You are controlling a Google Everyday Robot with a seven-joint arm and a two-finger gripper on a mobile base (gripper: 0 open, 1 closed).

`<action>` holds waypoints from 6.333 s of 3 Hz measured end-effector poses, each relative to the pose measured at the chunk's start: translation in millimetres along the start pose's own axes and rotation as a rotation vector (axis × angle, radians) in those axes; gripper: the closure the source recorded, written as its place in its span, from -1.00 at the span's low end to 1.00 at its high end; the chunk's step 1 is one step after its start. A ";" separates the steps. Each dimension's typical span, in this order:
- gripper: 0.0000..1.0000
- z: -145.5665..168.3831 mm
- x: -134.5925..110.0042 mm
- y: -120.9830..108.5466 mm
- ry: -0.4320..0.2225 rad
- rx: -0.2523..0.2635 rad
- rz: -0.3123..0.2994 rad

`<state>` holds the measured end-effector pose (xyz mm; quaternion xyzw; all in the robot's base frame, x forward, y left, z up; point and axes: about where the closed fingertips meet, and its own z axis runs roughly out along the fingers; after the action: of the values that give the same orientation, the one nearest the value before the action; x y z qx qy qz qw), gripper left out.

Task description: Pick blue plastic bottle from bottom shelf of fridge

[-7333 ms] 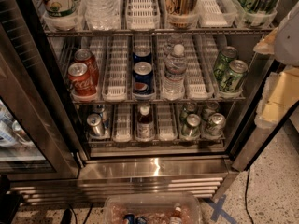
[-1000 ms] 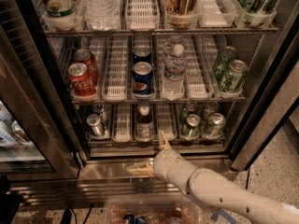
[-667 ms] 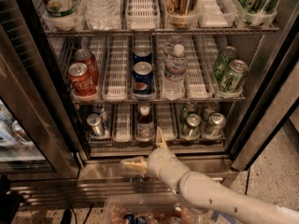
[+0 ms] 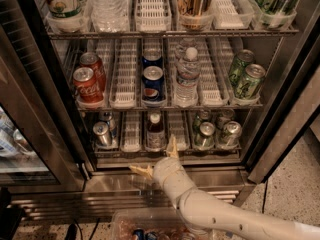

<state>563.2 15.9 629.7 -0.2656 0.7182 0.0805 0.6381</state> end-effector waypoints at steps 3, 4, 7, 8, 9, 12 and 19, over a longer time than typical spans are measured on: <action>-1.00 -26.0 12.9 -13.1 0.037 0.160 0.093; -1.00 -16.2 11.6 -16.4 0.023 0.170 0.093; -0.70 27.8 7.9 -32.3 -0.053 0.262 0.093; -0.50 36.6 7.1 -40.0 -0.082 0.294 0.104; -0.46 40.8 8.1 -41.8 -0.083 0.299 0.108; -0.44 61.8 15.4 -49.4 -0.075 0.320 0.138; 1.00 57.2 1.8 -45.5 -0.158 0.277 0.200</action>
Offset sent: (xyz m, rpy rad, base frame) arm -0.0288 -0.0353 -0.0105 0.1142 0.0372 -0.2204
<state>635.1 2.9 628.2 -0.0956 0.6927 0.0645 0.7119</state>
